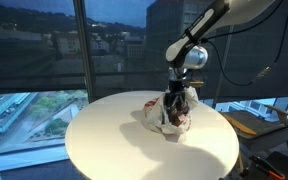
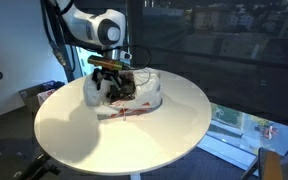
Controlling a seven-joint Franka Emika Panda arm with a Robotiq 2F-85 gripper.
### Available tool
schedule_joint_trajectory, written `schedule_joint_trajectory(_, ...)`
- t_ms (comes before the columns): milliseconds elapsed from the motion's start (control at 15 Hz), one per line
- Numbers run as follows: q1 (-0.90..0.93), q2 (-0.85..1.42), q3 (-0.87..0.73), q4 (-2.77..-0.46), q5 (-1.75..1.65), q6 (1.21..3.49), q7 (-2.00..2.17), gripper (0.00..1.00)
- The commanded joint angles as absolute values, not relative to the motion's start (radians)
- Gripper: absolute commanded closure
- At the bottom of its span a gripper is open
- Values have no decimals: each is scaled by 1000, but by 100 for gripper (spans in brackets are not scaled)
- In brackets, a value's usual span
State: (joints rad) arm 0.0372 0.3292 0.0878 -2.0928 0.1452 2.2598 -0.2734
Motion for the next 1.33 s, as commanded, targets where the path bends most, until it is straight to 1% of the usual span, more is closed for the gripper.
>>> schedule_joint_trajectory(0,35,448,103,-1964,143,2286,-257,0)
schedule_joint_trajectory(200,69,427,82,-2004,111,2331,-114,0)
schedule_joint_trajectory(533,71,383,109,-2074,187,2381,13,0)
schedule_joint_trajectory(1000,64,289,72,-2213,236,2586,209,0)
schedule_joint_trajectory(1267,32,297,80,-2224,330,2676,203,0)
